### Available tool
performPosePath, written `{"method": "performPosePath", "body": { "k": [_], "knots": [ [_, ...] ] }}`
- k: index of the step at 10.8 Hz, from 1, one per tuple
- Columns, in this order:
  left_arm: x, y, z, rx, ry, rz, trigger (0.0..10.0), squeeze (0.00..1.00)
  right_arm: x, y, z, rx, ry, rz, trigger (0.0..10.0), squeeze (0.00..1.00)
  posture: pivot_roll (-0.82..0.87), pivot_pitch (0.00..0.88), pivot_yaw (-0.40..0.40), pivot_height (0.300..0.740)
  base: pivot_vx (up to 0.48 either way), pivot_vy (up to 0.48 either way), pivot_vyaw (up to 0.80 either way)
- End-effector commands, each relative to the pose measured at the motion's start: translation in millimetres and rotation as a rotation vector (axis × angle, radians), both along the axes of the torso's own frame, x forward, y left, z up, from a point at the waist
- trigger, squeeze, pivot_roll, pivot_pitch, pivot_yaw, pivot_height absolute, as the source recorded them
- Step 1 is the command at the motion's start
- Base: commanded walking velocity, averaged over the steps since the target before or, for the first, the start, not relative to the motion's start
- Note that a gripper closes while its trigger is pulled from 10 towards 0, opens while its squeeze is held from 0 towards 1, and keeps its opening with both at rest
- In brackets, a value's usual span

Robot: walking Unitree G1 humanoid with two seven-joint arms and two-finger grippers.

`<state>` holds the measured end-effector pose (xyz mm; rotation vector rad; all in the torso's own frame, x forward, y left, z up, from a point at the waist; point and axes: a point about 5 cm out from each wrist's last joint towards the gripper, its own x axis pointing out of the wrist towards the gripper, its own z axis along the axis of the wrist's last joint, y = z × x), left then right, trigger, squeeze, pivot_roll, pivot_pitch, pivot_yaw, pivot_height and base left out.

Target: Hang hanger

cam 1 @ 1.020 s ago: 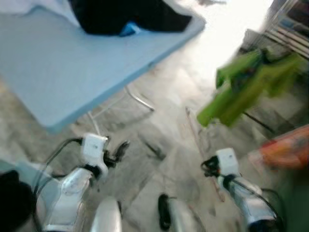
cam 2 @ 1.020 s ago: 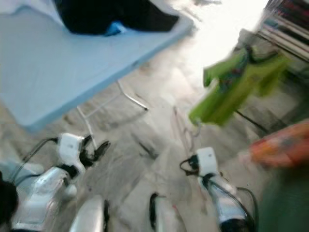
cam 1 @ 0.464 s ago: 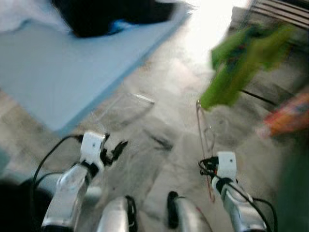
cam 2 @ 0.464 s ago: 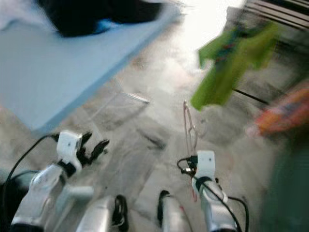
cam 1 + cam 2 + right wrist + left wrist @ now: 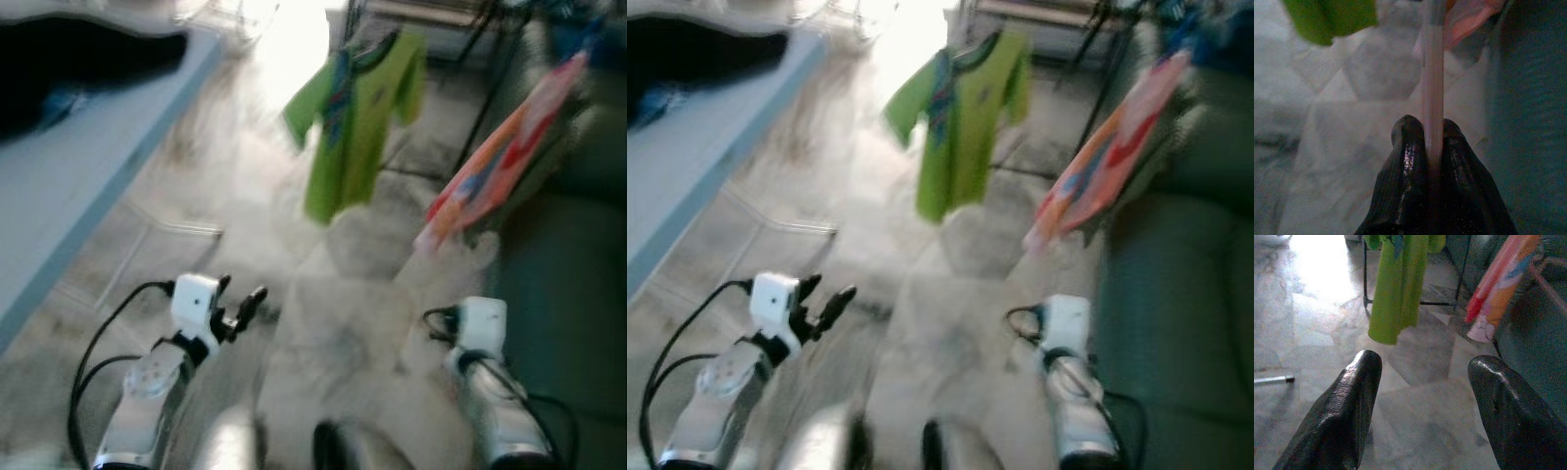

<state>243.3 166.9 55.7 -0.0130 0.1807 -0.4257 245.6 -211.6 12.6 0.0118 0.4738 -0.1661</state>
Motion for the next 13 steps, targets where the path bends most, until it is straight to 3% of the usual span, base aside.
{"method": "performPosePath", "body": {
  "k": [1,5,7,9,10,11,13],
  "knots": [
    [-0.8,2.4,-3.2,0.013,0.014,0.001,10.0,0.0,-5.9,3.8,-7.5,0.015,0.03,0.002,10.0,0.0,-0.01,0.191,-0.045,0.74,0.435,0.0,-0.8],
    [4.9,2.8,-4.4,0.01,0.035,0.017,10.0,0.0,0.8,7.5,-6.7,0.03,0.043,0.055,10.0,0.0,-0.02,0.191,-0.057,0.74,0.328,0.342,-0.12],
    [3.8,2.4,-6.3,0.01,0.051,0.017,10.0,0.0,1.8,8.8,-7.9,0.031,0.059,0.064,10.0,0.0,-0.02,0.191,-0.058,0.74,0.0,0.441,0.0],
    [3.0,2.0,-5.9,0.018,0.047,0.008,10.0,0.0,-6.5,8.8,-16.9,0.053,0.138,-0.012,10.0,0.0,-0.01,0.195,-0.058,0.74,0.0,0.461,0.0],
    [2.6,1.8,-6.0,0.024,0.045,0.003,10.0,0.0,-12.5,13.7,-22.3,0.121,0.186,-0.054,10.0,0.0,-0.01,0.195,-0.058,0.74,0.0,0.461,0.0],
    [2.7,0.1,-6.5,0.025,0.047,0.0,10.0,0.0,-12.6,21.6,-22.3,0.11,0.196,-0.015,10.0,0.0,-0.01,0.196,-0.059,0.74,0.0,0.461,0.0],
    [1.6,-4.5,-3.7,0.027,0.003,0.005,10.0,0.0,-2.9,35.7,-14.0,0.156,0.18,0.025,10.0,0.0,-0.01,0.204,-0.065,0.74,0.0,0.217,0.0]
  ]
}}
